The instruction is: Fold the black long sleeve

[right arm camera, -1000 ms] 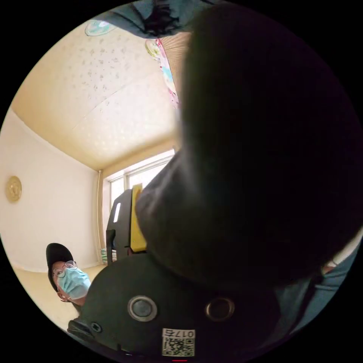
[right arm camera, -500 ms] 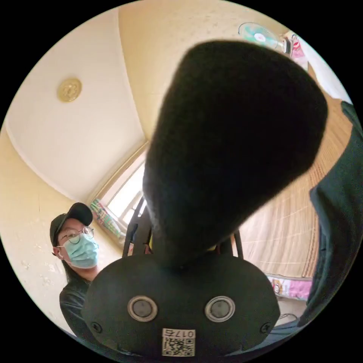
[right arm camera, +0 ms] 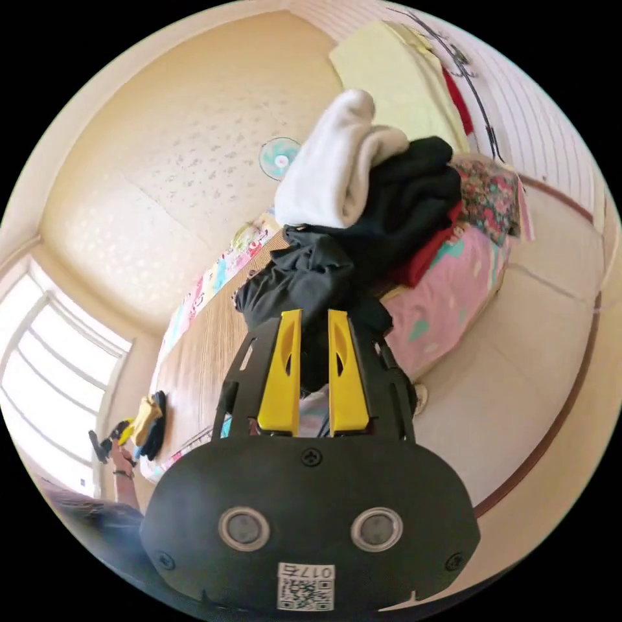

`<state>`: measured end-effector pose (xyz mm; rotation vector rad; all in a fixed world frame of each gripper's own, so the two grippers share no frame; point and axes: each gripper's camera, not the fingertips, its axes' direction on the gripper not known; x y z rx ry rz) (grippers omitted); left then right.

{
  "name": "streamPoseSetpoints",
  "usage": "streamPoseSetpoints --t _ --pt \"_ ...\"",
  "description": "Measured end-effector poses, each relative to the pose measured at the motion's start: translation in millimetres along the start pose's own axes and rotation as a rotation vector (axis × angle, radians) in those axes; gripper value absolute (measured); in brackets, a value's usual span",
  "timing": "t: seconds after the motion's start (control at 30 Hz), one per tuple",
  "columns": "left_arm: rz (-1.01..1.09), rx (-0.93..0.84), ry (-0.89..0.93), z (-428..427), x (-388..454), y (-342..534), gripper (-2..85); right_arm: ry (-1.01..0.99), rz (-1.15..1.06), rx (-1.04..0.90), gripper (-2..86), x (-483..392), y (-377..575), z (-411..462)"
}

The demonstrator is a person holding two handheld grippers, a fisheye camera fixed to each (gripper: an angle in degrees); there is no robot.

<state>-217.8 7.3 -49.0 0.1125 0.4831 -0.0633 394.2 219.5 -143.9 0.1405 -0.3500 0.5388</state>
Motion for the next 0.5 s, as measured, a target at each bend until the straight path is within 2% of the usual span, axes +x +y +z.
streamPoseSetpoints --t 0.07,0.17,0.2,0.27,0.33,0.37,0.4,0.5 --pt "-0.019 -0.006 -0.081 22 -15 -35 13.5 -0.008 -0.114 -0.002 6.7 -39 -2 13" --pt "-0.076 -0.186 -0.165 93 -31 -65 11.9 -0.060 -0.196 -0.040 6.5 -88 6 44" --pt "-0.071 -0.158 -0.204 103 -25 -64 9.8 -0.095 -0.205 -0.062 6.5 -101 12 56" --pt "-0.082 -0.153 -0.165 99 -12 -66 5.2 -0.139 -0.205 -0.090 6.4 -116 24 70" --pt "-0.071 -0.066 0.130 67 9 -69 1.2 -0.165 -0.224 -0.113 6.3 -130 40 81" --pt "-0.031 -0.036 0.204 56 19 -68 0.8 -0.161 -0.236 -0.115 6.3 -134 44 82" --pt "0.076 0.017 0.322 31 45 -65 0.5 -0.148 -0.268 -0.118 6.3 -140 50 86" --pt "0.336 0.141 0.499 -40 105 -34 0.3 -0.152 -0.348 -0.149 6.8 -156 58 97"
